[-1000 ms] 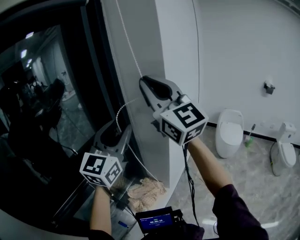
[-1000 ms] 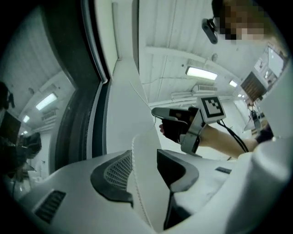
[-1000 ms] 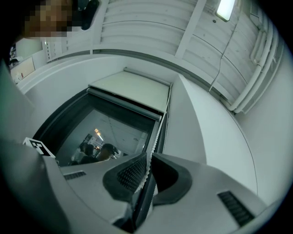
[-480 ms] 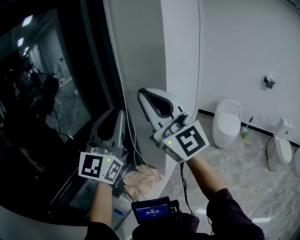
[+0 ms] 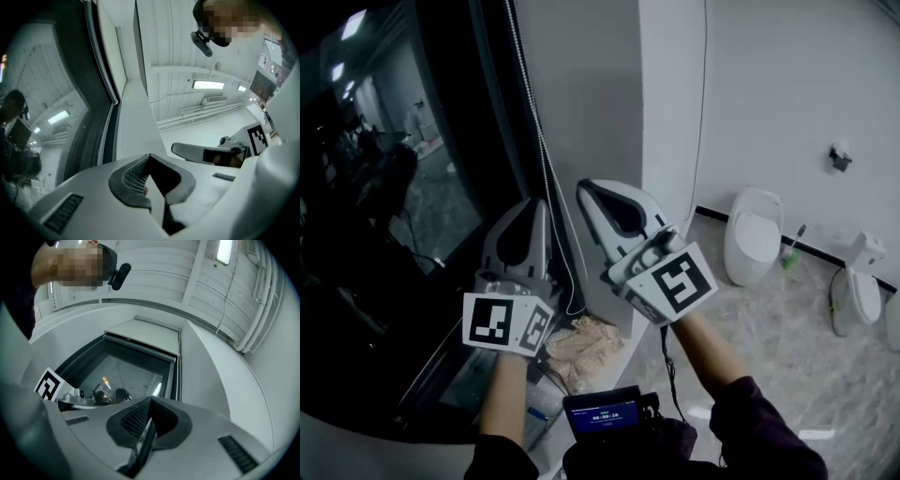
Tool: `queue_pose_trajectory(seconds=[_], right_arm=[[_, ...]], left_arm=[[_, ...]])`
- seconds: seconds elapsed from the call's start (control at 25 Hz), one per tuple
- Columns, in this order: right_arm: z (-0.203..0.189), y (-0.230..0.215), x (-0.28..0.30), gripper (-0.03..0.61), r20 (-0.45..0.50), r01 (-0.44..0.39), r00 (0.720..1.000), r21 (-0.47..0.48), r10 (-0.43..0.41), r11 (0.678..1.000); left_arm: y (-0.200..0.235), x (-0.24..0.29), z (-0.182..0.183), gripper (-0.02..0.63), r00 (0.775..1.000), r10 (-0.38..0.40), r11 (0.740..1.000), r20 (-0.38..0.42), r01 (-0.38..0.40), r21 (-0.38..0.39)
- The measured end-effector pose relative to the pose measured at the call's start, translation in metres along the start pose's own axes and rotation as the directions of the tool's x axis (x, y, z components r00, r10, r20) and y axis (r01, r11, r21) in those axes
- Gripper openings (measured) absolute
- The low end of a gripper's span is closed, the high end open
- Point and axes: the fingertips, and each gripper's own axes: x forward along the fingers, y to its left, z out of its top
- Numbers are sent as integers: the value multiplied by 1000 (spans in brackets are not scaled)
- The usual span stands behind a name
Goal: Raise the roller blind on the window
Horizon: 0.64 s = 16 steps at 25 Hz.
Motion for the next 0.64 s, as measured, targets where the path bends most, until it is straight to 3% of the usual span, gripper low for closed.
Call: queue_pose_trajectory(seconds=[0.36,0.64], right_arm=[[-1,-8,15,8,26,47,999,6,-47,999],[-1,-2,21,8,27,96,995,38,-97,995]], left_arm=[[16,5,13,11,999,-19,1000,26,18,10],[22,2,15,12,999,-45,999,3,45,29]])
